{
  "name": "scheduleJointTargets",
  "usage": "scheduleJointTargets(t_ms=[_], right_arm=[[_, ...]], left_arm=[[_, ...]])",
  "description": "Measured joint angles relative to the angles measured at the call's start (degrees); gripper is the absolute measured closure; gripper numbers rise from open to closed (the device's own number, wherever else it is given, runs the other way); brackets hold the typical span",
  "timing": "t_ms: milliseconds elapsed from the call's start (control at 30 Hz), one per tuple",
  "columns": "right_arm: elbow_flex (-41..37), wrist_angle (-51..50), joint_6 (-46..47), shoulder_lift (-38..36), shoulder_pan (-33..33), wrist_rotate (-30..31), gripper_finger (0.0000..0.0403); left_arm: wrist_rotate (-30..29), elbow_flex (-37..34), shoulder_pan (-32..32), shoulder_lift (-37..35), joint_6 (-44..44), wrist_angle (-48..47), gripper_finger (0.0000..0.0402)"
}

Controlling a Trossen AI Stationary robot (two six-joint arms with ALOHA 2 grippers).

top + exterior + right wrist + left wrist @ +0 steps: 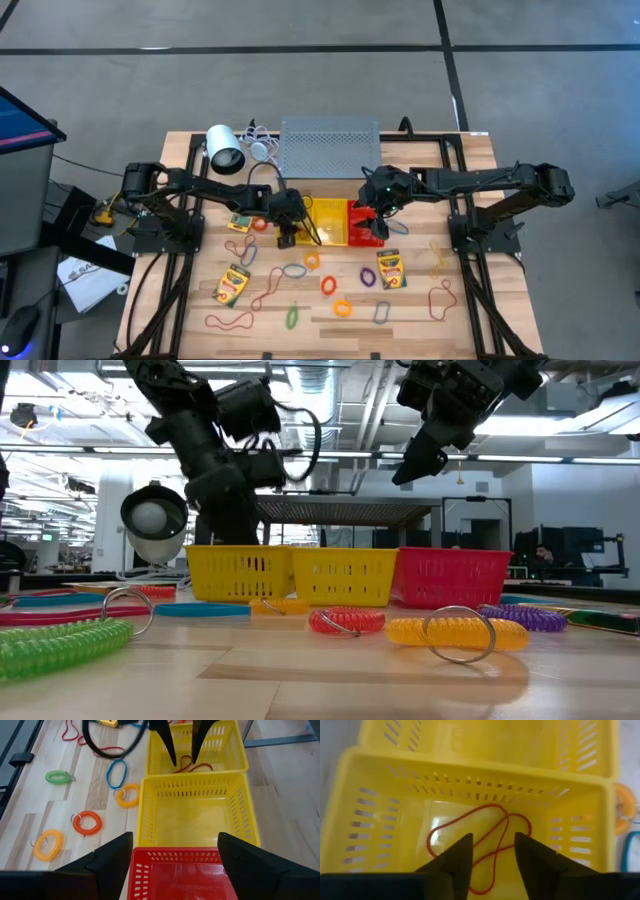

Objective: Pick & Place Office Desk Supplies
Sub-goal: Put the blue rubber band into the left yellow basket

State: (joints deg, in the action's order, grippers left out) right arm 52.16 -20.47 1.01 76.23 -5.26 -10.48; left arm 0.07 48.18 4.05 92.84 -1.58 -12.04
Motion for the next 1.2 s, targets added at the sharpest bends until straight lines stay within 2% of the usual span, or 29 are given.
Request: scheduleJointTargets(t_ms=[233, 567, 800, 967, 1100, 1200], right_arm=[[0.0, 0.35, 0.52, 0.0, 0.0, 0.02, 0.0117], [0.04, 0.17, 0.51, 0.0, 0.0, 0.0, 0.0117], [0.07, 3.28, 4.84, 0.04, 0.03, -0.19, 0.0117], [0.04, 9.54, 0.62, 0.04, 2.91, -1.78, 0.0117], [0.11, 15.88, -4.26, -1.59, 5.94, -2.08, 0.0117], [0.13, 15.9, -6.09, -4.36, 7.21, -1.45, 0.0117]], left_arm=[[-0.09, 0.67, -0.32, -8.96, -0.21, 0.28, 0.0221], [-0.06, 0.19, -0.84, -22.6, -0.42, -0.54, 0.0226], [0.19, -4.73, -2.47, -29.79, -3.94, 1.4, 0.0224], [0.25, -9.79, -4.45, -33.27, -4.52, 2.54, 0.0229], [0.32, -12.47, -6.31, -36.61, -4.36, 8.69, 0.0233], [0.35, -13.9, -7.84, -39.35, -3.93, 10.57, 0.0236]])
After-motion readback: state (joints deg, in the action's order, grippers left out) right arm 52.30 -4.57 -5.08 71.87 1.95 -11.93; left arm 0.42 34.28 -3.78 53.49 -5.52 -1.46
